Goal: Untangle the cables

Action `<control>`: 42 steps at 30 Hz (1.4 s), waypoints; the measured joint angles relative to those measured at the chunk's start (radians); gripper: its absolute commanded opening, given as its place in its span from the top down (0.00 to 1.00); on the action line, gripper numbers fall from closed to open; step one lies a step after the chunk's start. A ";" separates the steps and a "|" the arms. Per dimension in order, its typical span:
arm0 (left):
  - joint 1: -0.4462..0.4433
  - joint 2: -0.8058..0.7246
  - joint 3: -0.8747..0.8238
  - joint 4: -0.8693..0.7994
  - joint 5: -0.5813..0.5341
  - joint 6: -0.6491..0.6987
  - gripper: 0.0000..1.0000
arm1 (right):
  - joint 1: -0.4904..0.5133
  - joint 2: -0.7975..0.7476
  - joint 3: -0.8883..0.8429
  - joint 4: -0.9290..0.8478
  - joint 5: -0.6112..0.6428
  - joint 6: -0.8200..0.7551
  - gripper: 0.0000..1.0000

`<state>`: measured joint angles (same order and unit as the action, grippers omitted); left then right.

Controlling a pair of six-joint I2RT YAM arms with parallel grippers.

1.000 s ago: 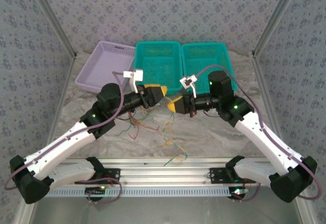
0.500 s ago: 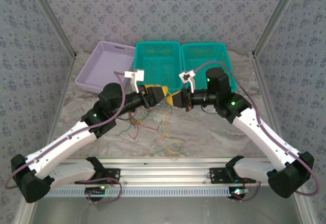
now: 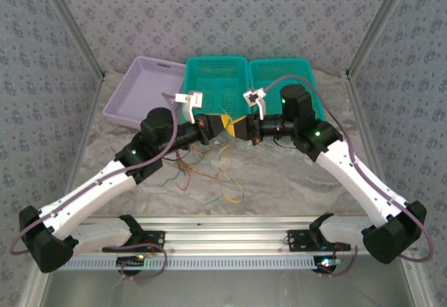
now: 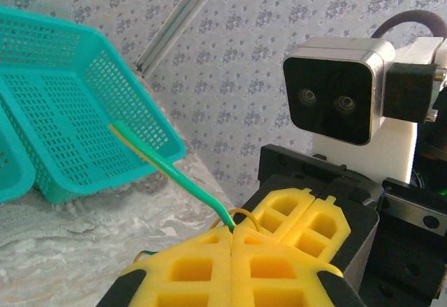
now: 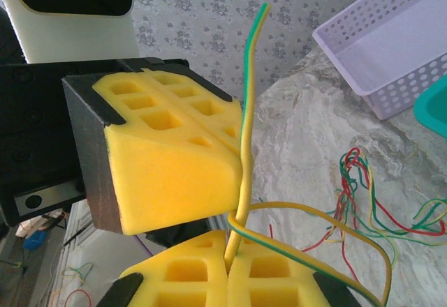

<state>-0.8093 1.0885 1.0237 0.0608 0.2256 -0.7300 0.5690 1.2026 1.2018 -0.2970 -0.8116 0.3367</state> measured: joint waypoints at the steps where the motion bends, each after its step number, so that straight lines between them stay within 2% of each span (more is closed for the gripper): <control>1: 0.001 0.000 0.001 -0.005 0.003 0.000 1.00 | 0.000 0.000 0.000 -0.004 0.005 -0.006 1.00; 3: 0.005 0.000 0.002 -0.014 0.008 0.001 1.00 | -0.002 0.000 0.000 -0.015 0.011 -0.016 0.84; 5: 0.012 0.000 0.003 -0.016 -0.011 0.006 1.00 | -0.005 -0.004 -0.002 -0.034 0.011 -0.027 0.76; 7: 0.023 0.000 0.005 -0.020 -0.034 0.010 1.00 | -0.008 -0.019 -0.018 -0.045 0.013 -0.036 0.56; 9: 0.031 -0.002 0.006 -0.031 -0.054 0.015 1.00 | -0.016 -0.048 -0.045 -0.062 0.013 -0.041 0.46; 10: 0.032 -0.002 0.006 -0.037 -0.060 0.018 1.00 | -0.021 -0.061 -0.059 -0.067 0.014 -0.044 0.45; 17: 0.034 -0.020 0.006 -0.061 -0.083 0.033 1.00 | -0.074 -0.136 -0.123 -0.067 0.024 -0.029 0.44; 19: 0.035 -0.024 0.006 -0.071 -0.085 0.034 1.00 | -0.077 -0.135 -0.129 -0.072 0.055 -0.024 0.37; 22: 0.035 -0.045 -0.007 -0.100 -0.095 0.038 1.00 | -0.076 -0.114 -0.157 -0.080 0.127 -0.012 0.38; 23: 0.035 -0.055 -0.015 -0.111 -0.101 0.041 0.88 | -0.073 -0.097 -0.169 -0.082 0.154 -0.011 0.38; 25: 0.035 -0.078 -0.038 -0.135 -0.112 0.045 0.76 | -0.063 -0.043 -0.200 -0.078 0.208 -0.004 0.38; 28: 0.035 -0.109 -0.083 -0.172 -0.125 0.052 0.42 | -0.019 0.063 -0.241 -0.086 0.293 0.006 0.38; 30: 0.035 -0.131 -0.118 -0.201 -0.137 0.054 0.32 | 0.027 0.146 -0.242 -0.092 0.362 0.008 0.38; 35: 0.035 -0.186 -0.184 -0.269 -0.169 0.059 0.24 | 0.108 0.264 -0.239 -0.088 0.498 0.010 0.38; 42: 0.027 -0.234 -0.237 -0.328 -0.202 0.065 0.22 | 0.117 0.371 -0.164 -0.060 0.688 0.006 0.37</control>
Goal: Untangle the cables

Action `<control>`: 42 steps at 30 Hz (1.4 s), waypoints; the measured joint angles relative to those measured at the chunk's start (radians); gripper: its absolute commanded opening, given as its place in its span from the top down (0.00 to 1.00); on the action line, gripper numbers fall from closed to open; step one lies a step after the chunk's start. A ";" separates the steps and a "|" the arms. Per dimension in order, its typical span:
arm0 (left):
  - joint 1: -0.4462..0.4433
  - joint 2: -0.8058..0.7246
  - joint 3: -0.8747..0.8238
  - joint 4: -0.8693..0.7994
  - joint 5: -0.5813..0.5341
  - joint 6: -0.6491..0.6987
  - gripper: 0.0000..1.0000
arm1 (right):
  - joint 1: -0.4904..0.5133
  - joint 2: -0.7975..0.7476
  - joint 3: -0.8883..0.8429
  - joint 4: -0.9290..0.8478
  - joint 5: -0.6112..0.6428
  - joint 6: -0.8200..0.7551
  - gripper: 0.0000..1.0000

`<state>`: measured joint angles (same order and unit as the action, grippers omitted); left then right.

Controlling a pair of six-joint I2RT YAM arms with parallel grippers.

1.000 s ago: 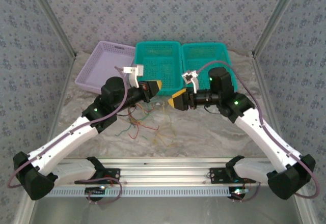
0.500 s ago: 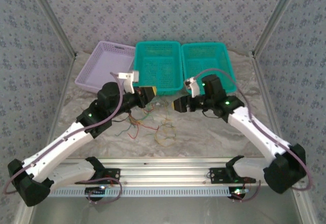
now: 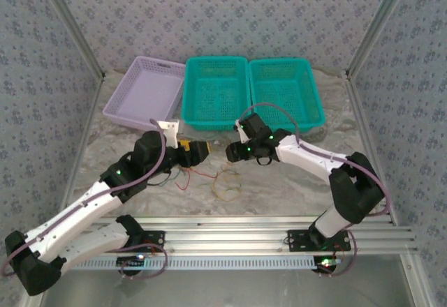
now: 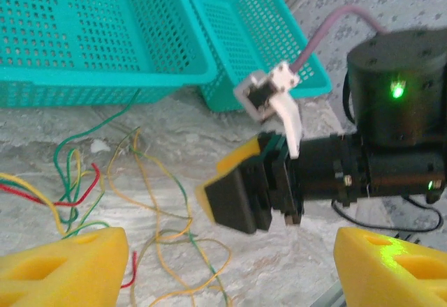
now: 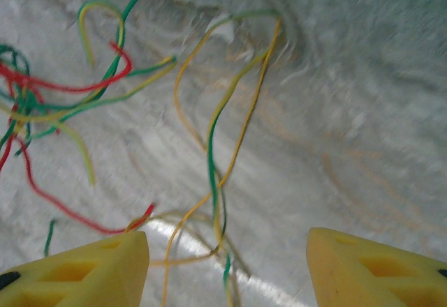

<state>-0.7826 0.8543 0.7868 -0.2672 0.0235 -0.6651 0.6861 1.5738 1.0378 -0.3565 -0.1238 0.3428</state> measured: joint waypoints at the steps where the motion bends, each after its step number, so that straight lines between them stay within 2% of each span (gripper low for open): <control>1: -0.003 -0.003 -0.004 -0.005 -0.006 0.002 0.21 | 0.001 0.012 0.010 0.006 0.006 0.000 0.37; 4: -0.005 -0.014 -0.008 -0.023 -0.018 0.003 0.21 | 0.012 0.061 0.040 0.027 0.011 -0.003 0.39; 7: -0.008 -0.023 -0.012 -0.027 -0.027 0.010 0.20 | 0.031 0.121 0.060 0.040 0.012 -0.011 0.51; 14: -0.013 -0.024 -0.015 -0.030 -0.040 0.011 0.18 | 0.048 0.190 0.079 0.019 0.025 -0.017 1.00; 20: -0.035 -0.021 -0.025 -0.039 -0.046 0.011 0.17 | 0.045 0.113 0.119 -0.044 0.073 -0.030 1.00; 27: -0.076 0.010 -0.025 -0.041 -0.059 0.022 0.14 | 0.030 -0.201 0.249 -0.105 0.076 -0.046 1.00; 33: -0.077 0.024 -0.025 -0.030 -0.062 0.021 0.12 | -0.002 -0.353 0.393 -0.148 -0.014 -0.045 1.00; 42: -0.078 0.065 -0.025 0.026 -0.023 0.018 0.05 | -0.074 -0.398 0.459 -0.192 -0.198 0.035 1.00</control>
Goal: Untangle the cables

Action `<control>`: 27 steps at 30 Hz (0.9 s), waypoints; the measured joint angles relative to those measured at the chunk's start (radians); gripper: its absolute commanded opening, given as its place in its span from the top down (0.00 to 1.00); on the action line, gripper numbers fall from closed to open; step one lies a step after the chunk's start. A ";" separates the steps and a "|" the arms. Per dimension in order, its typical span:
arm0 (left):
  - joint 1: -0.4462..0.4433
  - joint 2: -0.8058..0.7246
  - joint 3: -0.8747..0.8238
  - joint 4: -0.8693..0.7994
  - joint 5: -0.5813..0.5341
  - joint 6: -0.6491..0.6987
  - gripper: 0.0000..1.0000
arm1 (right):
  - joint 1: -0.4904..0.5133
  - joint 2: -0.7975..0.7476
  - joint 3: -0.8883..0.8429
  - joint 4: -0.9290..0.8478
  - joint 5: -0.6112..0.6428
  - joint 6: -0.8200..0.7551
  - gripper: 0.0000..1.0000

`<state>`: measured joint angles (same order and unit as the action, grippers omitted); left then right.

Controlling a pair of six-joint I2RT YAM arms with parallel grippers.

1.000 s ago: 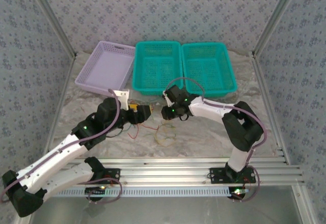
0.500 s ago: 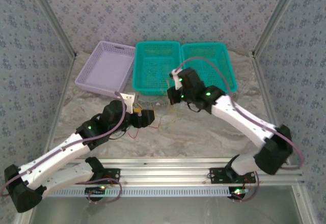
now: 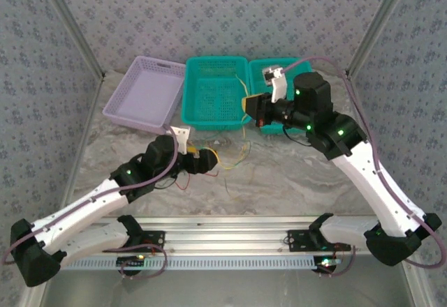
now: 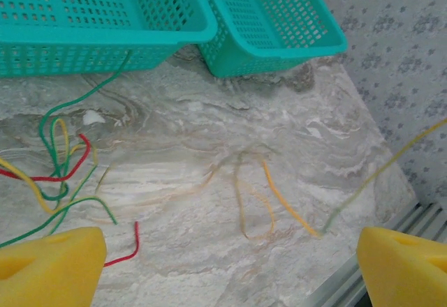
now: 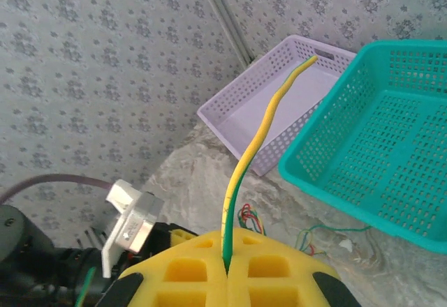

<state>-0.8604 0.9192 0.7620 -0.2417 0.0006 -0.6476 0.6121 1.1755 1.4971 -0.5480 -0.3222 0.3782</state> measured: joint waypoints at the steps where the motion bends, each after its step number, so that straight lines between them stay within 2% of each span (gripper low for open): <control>1: 0.000 0.003 0.000 0.012 0.007 0.000 0.05 | -0.009 -0.006 0.000 0.000 -0.016 0.010 1.00; 9: -0.006 0.016 0.000 0.109 0.067 -0.031 0.03 | -0.027 -0.044 0.013 0.017 -0.058 0.030 1.00; 18: -0.064 0.125 -0.039 0.293 0.187 -0.079 0.02 | -0.034 -0.045 0.003 0.088 -0.067 0.032 1.00; 27: -0.079 0.135 -0.066 0.366 0.286 -0.076 0.01 | -0.126 -0.045 0.003 0.144 -0.134 0.060 1.00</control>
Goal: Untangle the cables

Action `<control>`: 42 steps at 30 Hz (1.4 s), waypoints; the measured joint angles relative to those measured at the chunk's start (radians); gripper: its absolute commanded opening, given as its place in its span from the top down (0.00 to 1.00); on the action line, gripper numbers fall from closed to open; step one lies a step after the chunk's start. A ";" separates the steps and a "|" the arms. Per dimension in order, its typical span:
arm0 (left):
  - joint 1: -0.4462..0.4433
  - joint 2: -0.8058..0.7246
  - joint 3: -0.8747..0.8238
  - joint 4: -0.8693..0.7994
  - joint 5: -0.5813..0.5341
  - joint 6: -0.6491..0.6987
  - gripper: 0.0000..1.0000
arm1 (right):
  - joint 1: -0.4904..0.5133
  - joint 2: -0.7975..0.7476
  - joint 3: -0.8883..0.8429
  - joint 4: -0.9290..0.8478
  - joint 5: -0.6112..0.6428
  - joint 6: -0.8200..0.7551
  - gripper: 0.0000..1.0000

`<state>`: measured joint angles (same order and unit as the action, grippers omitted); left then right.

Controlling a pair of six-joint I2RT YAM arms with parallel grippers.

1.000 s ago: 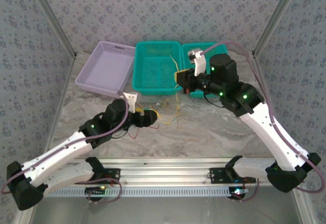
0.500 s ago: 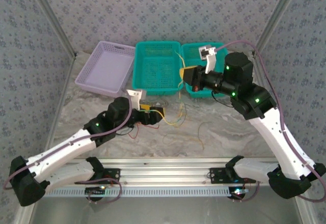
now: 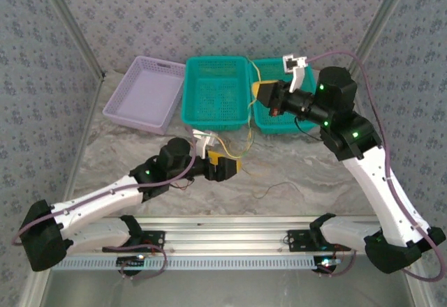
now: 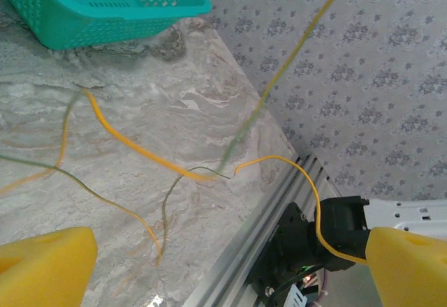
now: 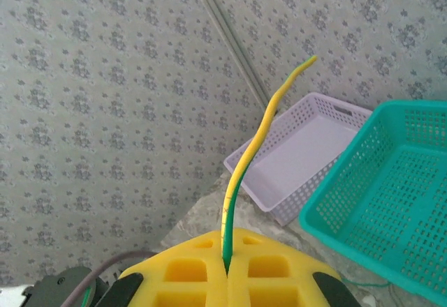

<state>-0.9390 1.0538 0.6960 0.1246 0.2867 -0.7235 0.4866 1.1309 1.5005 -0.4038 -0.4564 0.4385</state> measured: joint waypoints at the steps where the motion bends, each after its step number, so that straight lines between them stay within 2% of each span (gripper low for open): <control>1: 0.000 0.000 0.000 0.004 0.005 0.001 0.01 | -0.008 0.000 0.000 0.013 -0.014 0.009 1.00; 6: 0.000 0.005 -0.001 0.006 -0.010 0.008 0.01 | -0.018 0.000 0.000 0.076 -0.092 0.053 1.00; 11: 0.001 0.005 -0.009 0.013 -0.093 -0.008 0.00 | -0.017 -0.001 -0.003 0.114 -0.162 0.078 1.00; 19: 0.039 -0.053 -0.105 0.125 -0.199 -0.135 0.00 | -0.010 -0.011 -0.049 0.175 -0.226 0.119 1.00; 26: 0.042 -0.038 -0.124 0.278 -0.176 -0.265 0.02 | 0.002 -0.011 -0.066 0.204 -0.241 0.134 1.00; 31: 0.042 -0.033 -0.142 0.335 -0.116 -0.346 0.04 | 0.007 -0.011 -0.066 0.221 -0.240 0.134 1.00; 33: 0.042 -0.034 -0.143 0.334 -0.090 -0.367 0.01 | 0.007 -0.013 -0.066 0.221 -0.240 0.129 1.00; 42: 0.047 -0.093 -0.143 0.256 -0.016 -0.386 0.00 | 0.023 -0.020 -0.066 0.225 -0.240 0.117 1.00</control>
<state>-0.8917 0.9604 0.5533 0.3801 0.2707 -1.1095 0.5091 1.1107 1.4345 -0.1791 -0.6964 0.5556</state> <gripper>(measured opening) 0.996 0.053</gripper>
